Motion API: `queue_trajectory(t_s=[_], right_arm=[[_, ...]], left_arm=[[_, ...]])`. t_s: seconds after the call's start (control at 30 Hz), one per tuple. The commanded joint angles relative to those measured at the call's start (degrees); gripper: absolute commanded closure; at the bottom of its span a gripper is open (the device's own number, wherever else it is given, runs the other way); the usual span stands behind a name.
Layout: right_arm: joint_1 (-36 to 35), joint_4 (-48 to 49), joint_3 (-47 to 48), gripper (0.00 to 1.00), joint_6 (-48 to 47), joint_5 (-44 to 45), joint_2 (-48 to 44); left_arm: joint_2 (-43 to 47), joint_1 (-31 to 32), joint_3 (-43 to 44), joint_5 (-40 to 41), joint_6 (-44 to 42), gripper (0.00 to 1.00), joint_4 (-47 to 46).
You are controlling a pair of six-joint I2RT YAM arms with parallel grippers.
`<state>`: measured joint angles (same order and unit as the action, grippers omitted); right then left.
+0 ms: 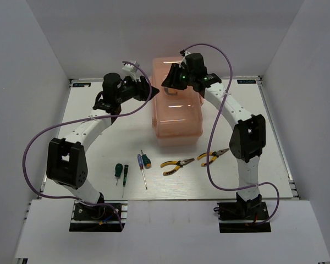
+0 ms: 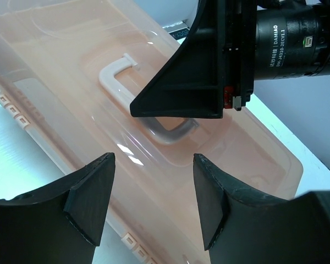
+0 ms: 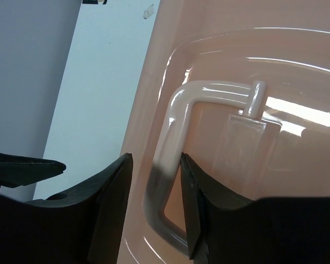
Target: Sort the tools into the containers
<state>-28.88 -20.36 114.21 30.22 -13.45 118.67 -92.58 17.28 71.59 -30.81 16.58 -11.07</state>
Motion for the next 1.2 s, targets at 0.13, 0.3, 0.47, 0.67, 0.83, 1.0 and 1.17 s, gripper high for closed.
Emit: queue_trajectory(t_s=[0.13,0.3,0.47,0.67,0.83,1.0,1.17], right_arm=[[-0.7,0.7,-0.6,0.54,3.3,-8.0,0.8],[-0.5,1.4,-1.1,0.55,4.1,-9.5,0.9],[0.0,1.7,-1.2,0.55,4.8,-10.1,0.9],[0.5,2.0,-1.2,0.55,5.5,-10.7,0.8],[0.9,2.4,-1.2,0.55,6.3,-11.2,0.8],[1.5,3.0,-1.2,0.55,7.1,-12.3,0.9],[2.1,3.7,-1.3,0.56,8.2,-13.3,0.9]], left_arm=[[-1.8,0.2,2.7,-1.7,1.1,0.31,-1.2],[-4.0,0.7,4.5,-2.2,1.6,0.31,-1.2],[-5.9,1.8,5.8,-2.2,1.6,0.32,-0.6],[-8.1,2.3,8.0,-2.2,1.6,0.32,0.6],[-9.2,2.8,9.6,-1.2,1.1,0.32,2.5],[-10.3,2.8,10.7,-0.7,0.6,0.32,3.9],[-11.7,3.4,11.9,-0.1,0.6,0.32,4.9]])
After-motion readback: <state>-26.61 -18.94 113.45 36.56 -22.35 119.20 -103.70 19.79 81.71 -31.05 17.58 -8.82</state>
